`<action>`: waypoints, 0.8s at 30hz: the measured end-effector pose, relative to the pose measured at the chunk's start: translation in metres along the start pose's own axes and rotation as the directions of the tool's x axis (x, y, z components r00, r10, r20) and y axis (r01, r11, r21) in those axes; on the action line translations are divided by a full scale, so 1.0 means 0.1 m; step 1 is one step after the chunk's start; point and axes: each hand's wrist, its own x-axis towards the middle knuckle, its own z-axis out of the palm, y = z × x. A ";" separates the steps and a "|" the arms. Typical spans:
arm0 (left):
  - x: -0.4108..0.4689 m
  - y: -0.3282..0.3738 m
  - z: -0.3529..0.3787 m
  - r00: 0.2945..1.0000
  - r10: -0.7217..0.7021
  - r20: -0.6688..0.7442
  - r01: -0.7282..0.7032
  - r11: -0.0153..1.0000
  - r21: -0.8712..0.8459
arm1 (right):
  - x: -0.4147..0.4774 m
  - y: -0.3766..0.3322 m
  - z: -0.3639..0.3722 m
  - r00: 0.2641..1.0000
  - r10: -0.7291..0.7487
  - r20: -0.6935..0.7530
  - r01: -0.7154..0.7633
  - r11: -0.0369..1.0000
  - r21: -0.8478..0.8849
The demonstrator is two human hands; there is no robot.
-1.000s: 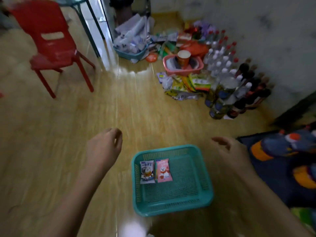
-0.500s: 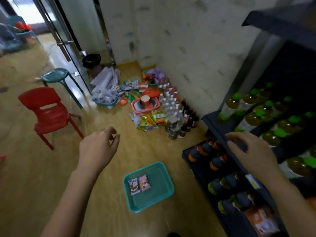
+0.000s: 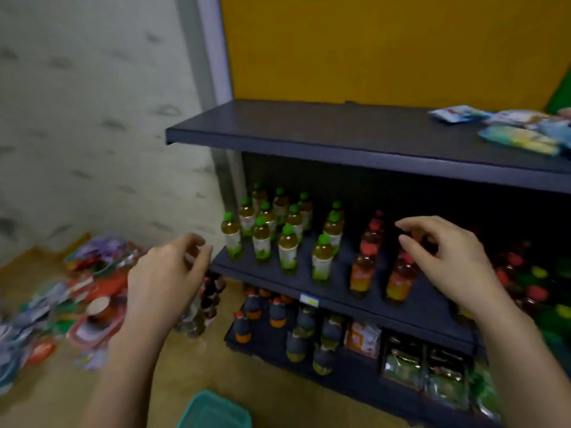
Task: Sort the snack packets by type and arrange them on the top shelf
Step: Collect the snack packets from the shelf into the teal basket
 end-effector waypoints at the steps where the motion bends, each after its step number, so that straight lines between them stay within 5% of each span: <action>1: 0.09 0.19 0.06 0.998 0.053 0.016 -0.052 0.998 -0.032 | -0.07 0.11 -0.17 0.998 0.031 -0.047 -0.032 0.999 -0.025; 12: 0.35 2.10 0.87 0.909 0.413 0.063 -0.383 0.884 -0.267 | -0.67 1.27 -1.30 0.904 0.322 -0.282 -0.358 0.930 -0.086; 24: 1.01 3.43 1.23 0.935 0.350 -0.048 -0.348 0.888 -0.302 | 0.62 2.08 -1.97 0.939 0.180 -0.294 -0.199 0.979 -0.035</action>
